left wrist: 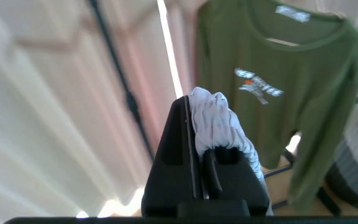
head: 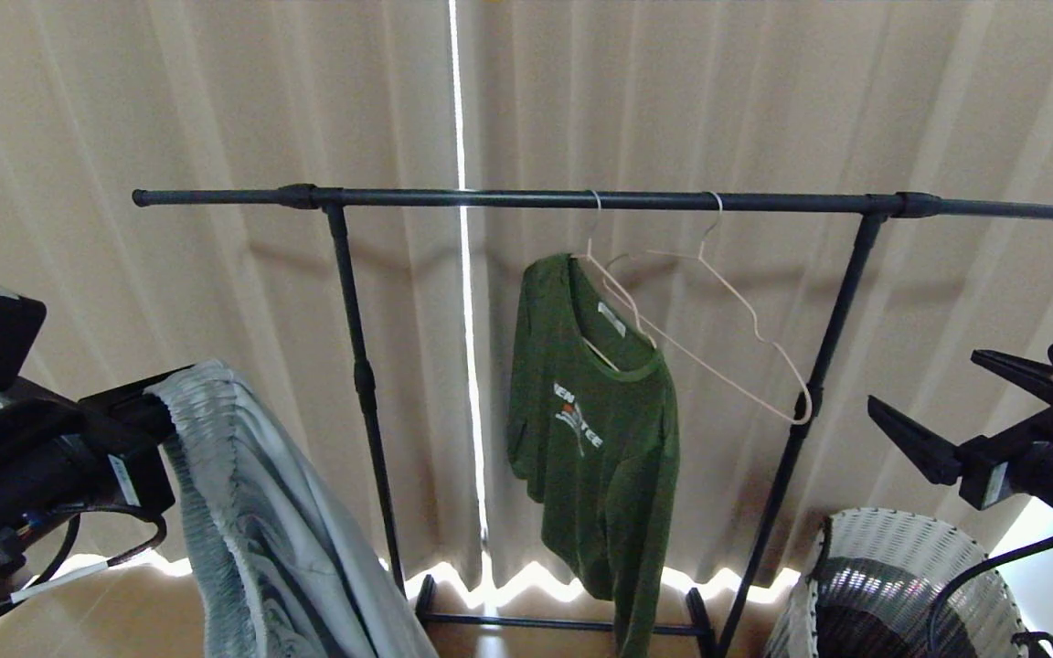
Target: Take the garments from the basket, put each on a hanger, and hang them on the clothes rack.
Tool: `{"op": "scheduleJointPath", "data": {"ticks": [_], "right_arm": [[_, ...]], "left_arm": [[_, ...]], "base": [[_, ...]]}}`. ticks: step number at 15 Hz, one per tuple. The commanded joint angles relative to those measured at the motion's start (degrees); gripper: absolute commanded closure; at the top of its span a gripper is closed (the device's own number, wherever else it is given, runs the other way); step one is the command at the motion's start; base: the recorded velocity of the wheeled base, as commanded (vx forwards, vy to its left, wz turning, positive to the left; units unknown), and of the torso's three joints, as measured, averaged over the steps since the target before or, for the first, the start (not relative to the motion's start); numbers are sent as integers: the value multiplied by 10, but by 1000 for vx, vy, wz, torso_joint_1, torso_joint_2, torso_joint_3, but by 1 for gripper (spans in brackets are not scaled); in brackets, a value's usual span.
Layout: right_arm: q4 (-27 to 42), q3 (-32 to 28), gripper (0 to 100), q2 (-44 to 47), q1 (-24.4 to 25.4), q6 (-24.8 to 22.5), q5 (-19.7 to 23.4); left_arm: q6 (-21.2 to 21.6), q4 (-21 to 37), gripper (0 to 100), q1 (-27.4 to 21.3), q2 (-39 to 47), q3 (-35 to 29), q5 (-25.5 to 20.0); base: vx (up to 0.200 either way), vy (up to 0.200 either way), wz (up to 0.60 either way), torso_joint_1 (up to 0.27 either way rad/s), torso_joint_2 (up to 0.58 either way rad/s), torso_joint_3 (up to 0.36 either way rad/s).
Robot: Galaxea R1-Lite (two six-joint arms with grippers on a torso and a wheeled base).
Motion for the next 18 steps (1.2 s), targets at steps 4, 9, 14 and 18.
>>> {"op": "scheduleJointPath", "data": {"ticks": [4,9,14,18], "right_arm": [[1,-19,0,-1,-2,0,1],[85,-74,0,-5,-32,-2,2],[288,-147,0,-50,-34,-1,2],[413,-209,0,-57,-31,-1,3]], "left_arm": [[0,-33,100,-1,3,14,0],[-1,-33,100,-3,5,13,-2],[-3,-32,100,-35,6,15,-2],[0,-33,100,-105,7,46,0]], "base": [[0,0,0,0,0,0],[40,0,0,0,0,0],[200,0,0,-3,-2,0],[150,0,0,1,4,3]]}}
